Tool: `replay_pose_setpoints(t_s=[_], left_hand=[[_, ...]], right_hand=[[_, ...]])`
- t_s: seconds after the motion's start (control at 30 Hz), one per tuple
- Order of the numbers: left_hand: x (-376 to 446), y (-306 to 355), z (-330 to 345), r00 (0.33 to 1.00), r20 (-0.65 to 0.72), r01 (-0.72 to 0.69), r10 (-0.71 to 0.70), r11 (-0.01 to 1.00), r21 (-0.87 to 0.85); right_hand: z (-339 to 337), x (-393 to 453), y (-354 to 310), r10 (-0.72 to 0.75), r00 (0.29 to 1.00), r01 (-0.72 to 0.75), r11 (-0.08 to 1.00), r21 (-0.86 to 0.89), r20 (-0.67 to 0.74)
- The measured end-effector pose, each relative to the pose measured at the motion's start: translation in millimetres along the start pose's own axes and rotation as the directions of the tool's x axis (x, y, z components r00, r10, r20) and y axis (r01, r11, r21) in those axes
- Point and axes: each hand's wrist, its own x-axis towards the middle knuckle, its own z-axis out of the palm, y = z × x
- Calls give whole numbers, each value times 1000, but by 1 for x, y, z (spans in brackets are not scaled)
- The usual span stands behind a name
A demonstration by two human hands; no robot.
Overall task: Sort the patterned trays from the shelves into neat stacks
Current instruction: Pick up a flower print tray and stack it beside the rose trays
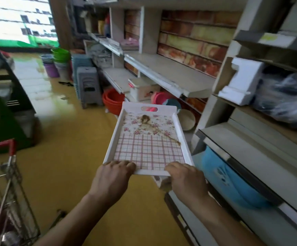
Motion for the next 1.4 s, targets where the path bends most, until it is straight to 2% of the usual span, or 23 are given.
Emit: replay_pose_setpoints(t_s=[0.23, 0.43, 0.83, 1.13, 1.4], left_hand=[[-7, -90, -24, 992, -72, 110, -106, 992, 60], [1, -138, -32, 977, -101, 201, -190, 973, 110], [95, -214, -25, 949, -98, 312, -298, 929, 199], [184, -255, -13, 913, -127, 408, -388, 880, 242], [226, -320, 7, 900, -91, 435, -427, 862, 261]], right_hand=[[16, 73, -67, -78, 997, 79, 997, 25, -29], [32, 130, -97, -144, 988, 146, 988, 47, -55], [90, 280, -91, -278, 952, 295, 945, 141, -126], [131, 395, -65, -336, 938, 347, 922, 171, -92], [172, 472, -84, -371, 927, 375, 910, 177, -59]])
